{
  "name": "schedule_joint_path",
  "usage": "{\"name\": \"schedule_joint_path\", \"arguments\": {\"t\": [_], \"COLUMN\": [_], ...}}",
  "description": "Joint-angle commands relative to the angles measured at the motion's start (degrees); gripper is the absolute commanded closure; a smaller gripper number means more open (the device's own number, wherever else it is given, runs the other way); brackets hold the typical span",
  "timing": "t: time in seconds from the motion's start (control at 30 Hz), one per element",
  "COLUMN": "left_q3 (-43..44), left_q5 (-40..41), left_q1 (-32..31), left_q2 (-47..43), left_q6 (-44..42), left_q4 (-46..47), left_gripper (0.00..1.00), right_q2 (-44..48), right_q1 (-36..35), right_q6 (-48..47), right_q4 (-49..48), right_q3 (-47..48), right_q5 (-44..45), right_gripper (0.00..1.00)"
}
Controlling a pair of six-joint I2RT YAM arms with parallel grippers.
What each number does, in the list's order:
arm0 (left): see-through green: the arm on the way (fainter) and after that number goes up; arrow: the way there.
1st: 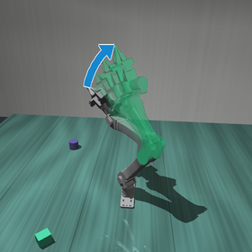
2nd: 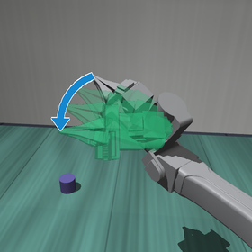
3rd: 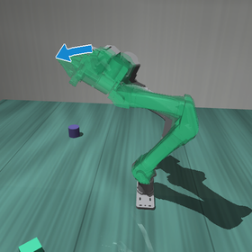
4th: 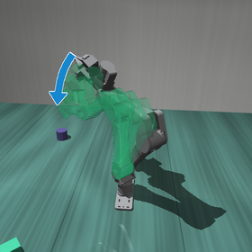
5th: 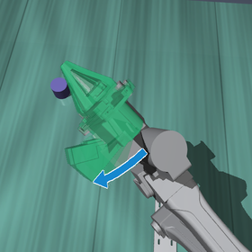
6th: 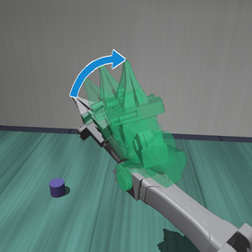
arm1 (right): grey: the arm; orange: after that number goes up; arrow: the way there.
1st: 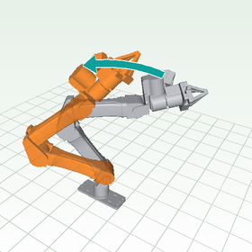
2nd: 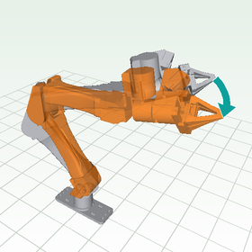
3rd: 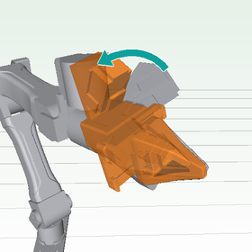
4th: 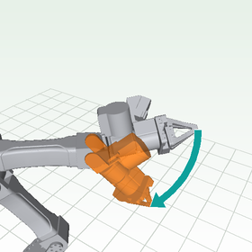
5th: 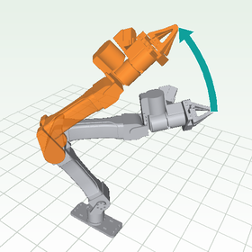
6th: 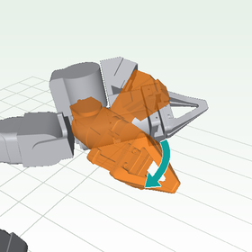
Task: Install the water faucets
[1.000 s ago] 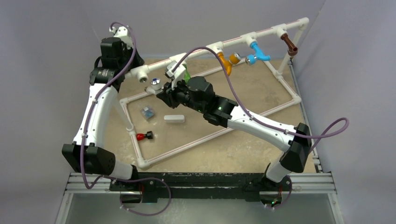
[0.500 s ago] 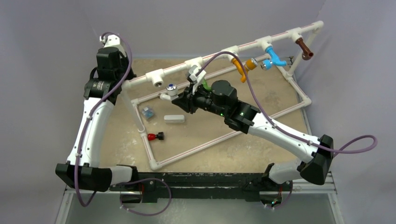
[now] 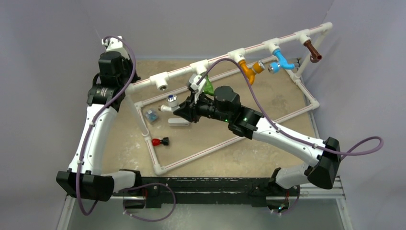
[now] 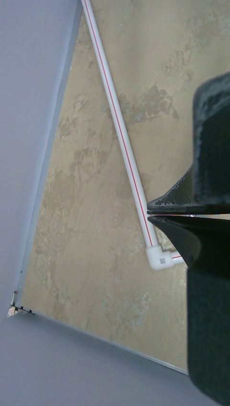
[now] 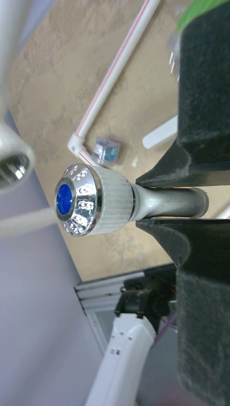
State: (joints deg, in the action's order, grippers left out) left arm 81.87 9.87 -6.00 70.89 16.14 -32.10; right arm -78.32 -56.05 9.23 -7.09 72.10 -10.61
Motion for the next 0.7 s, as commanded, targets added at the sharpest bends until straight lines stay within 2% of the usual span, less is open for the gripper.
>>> {"name": "schedule_joint_path", "arguments": {"t": [0.0, 0.1, 0.2, 0.47, 0.67], "left_q3": [0.5, 0.7, 0.8, 1.9, 1.8], "left_q5": [-4.1, -5.0, -4.9, -3.3, -4.5], "left_q1": [-0.1, -0.1, -0.1, -1.0, -1.3], "left_q2": [1.9, 2.7, 3.7, 5.8, 7.1], "left_q6": [1.3, 1.6, 1.7, 2.7, 4.0], "left_q4": [-2.4, -2.1, -1.8, 0.2, 3.3], "left_gripper": [1.00, 1.00, 0.99, 0.99, 1.00], "right_q2": [0.3, 2.0, 5.3, 7.6, 6.4], "right_q1": [-4.3, -7.1, -10.6, -18.7, -20.0], "right_q6": [-2.8, -2.3, -0.6, 2.8, -0.8], "right_q4": [-1.2, -1.4, -4.1, -9.9, -20.1], "right_q3": [3.0, 2.9, 1.4, -2.1, -4.7], "right_q5": [-2.6, 1.5, 9.2, 41.5, 52.0], "right_gripper": [1.00, 1.00, 1.00, 1.00, 1.00]}}
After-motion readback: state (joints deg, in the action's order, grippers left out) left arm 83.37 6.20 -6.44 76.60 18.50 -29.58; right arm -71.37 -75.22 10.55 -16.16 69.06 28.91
